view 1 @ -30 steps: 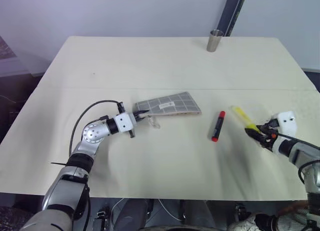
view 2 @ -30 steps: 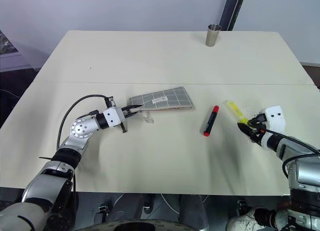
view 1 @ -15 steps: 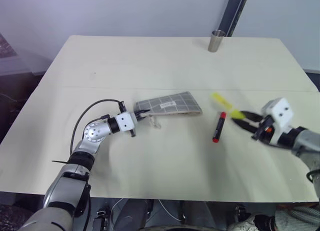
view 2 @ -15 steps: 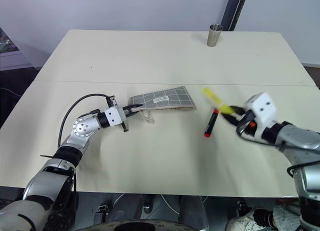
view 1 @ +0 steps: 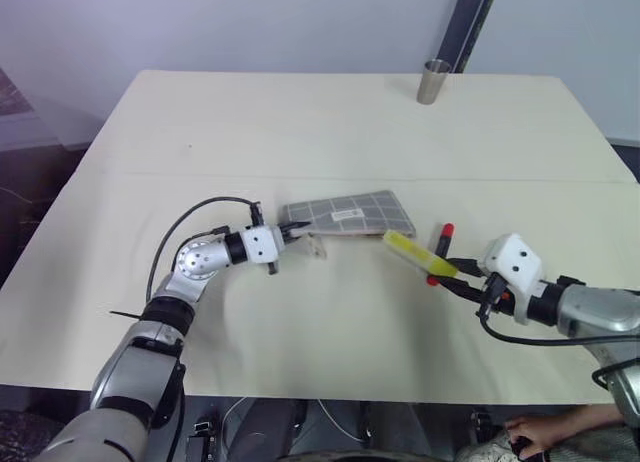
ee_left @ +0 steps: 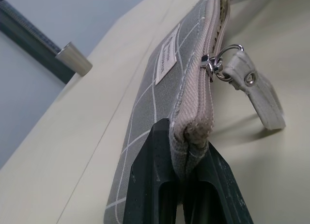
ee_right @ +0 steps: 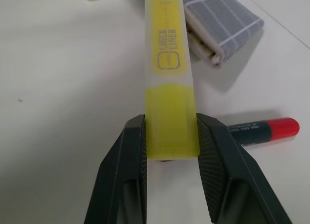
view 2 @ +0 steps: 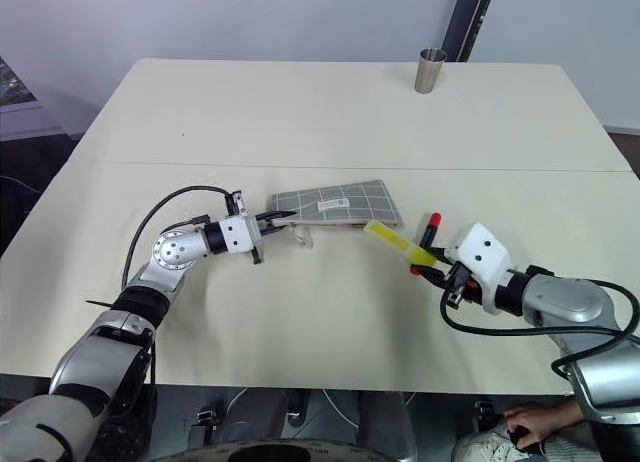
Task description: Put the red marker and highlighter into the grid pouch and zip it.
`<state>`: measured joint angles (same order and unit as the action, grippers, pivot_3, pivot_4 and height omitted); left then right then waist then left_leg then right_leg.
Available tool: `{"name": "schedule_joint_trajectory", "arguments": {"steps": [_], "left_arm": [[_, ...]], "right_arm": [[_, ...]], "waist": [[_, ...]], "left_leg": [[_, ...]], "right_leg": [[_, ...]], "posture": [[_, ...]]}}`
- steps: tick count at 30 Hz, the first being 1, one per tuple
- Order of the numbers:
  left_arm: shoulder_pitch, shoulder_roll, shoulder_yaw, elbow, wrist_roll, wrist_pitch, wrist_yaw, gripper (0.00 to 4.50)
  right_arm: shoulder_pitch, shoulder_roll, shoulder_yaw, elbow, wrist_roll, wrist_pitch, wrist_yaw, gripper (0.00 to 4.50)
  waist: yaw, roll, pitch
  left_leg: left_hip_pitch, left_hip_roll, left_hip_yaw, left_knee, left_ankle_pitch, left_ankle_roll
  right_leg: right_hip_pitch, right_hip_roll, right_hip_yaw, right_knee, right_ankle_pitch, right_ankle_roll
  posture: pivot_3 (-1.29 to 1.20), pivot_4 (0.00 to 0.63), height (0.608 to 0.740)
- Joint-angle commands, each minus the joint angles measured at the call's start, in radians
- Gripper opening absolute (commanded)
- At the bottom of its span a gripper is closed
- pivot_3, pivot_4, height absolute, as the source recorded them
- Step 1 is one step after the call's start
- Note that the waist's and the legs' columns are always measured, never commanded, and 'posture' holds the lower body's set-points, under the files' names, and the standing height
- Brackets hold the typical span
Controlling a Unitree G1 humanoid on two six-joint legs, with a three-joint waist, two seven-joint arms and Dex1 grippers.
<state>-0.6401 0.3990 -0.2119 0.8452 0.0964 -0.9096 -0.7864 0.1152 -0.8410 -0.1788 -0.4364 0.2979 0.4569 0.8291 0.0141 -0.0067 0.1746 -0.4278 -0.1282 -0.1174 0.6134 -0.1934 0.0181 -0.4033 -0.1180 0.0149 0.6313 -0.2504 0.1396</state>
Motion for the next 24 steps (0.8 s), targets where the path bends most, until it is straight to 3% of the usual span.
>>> {"name": "schedule_joint_trajectory", "arguments": {"steps": [1, 11, 24], "left_arm": [[0.004, 0.010, 0.000, -0.054, -0.019, -0.013, -0.010, 0.00], [0.023, 0.013, -0.001, -0.118, -0.021, 0.030, -0.015, 0.00], [0.015, 0.016, -0.011, -0.170, -0.042, 0.048, -0.060, 0.00]], "right_arm": [[-0.017, 0.007, 0.018, 0.033, -0.038, -0.054, -0.012, 0.86], [-0.025, 0.021, 0.011, 0.013, 0.016, -0.080, 0.036, 0.86], [-0.185, 0.039, 0.104, 0.100, -0.059, -0.059, -0.014, 0.86]], "waist": [[0.000, 0.000, 0.000], [0.000, 0.000, 0.000], [-0.001, 0.000, 0.000]], "left_leg": [[0.000, 0.000, 0.000, 0.000, 0.000, 0.000], [0.000, 0.000, 0.000, 0.000, 0.000, 0.000], [0.000, 0.000, 0.000, 0.001, 0.001, 0.001]], "right_leg": [[0.000, 0.000, 0.000, 0.000, 0.000, 0.000], [0.000, 0.000, 0.000, 0.000, 0.000, 0.000], [-0.001, 0.001, 0.000, 0.001, 0.000, 0.000]], "posture": [[0.00, 0.150, 0.740], [0.00, 0.150, 0.740], [0.00, 0.150, 0.740]]}}
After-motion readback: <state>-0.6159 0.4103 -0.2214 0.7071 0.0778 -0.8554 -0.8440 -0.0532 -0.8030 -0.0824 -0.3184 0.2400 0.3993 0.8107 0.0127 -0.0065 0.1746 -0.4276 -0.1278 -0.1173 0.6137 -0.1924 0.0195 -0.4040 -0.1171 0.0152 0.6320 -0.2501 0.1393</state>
